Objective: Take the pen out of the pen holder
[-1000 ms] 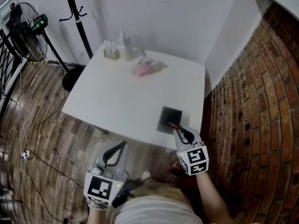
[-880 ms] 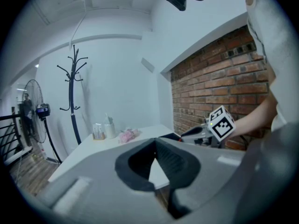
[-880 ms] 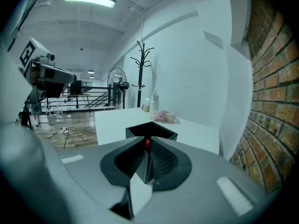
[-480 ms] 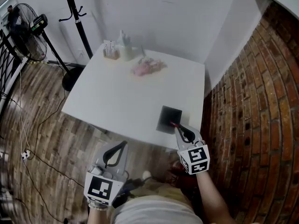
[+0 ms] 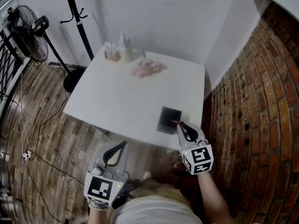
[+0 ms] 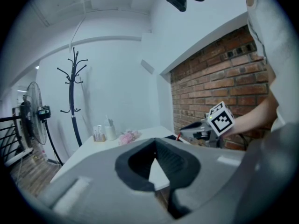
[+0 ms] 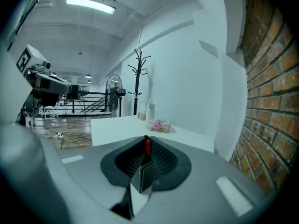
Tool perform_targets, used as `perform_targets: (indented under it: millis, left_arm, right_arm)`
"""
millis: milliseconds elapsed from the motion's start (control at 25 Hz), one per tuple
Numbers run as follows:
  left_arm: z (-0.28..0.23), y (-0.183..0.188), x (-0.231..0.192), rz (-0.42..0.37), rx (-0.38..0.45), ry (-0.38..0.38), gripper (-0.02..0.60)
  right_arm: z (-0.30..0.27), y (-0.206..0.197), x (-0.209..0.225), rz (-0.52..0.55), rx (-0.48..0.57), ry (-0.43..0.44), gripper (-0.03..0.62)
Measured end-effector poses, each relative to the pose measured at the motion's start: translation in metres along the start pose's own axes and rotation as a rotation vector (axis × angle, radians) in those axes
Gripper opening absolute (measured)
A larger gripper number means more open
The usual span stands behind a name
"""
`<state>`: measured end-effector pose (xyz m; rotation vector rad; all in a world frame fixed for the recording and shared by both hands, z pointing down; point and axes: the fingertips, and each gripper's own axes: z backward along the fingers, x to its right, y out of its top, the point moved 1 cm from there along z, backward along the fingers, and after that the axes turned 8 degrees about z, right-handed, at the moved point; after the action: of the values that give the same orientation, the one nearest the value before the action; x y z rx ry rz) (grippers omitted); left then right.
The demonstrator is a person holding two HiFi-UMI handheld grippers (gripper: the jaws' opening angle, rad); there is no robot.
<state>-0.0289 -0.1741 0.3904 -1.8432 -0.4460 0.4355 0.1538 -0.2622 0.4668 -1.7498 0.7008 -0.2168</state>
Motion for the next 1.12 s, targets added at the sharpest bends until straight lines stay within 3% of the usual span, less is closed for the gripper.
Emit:
perform_targets:
  millis: [760,1120]
  left_arm:
    - [0.020,0.020,-0.022,-0.013,0.037,-0.010,-0.005]
    - [0.037,0.030,-0.042,-0.011,0.064,0.012,-0.005]
  right_arm:
    - [0.018,0.082,-0.004,0.035,0.118,-0.052,0.034]
    - [0.017,0.120,-0.023,0.055,0.180,-0.025,0.032]
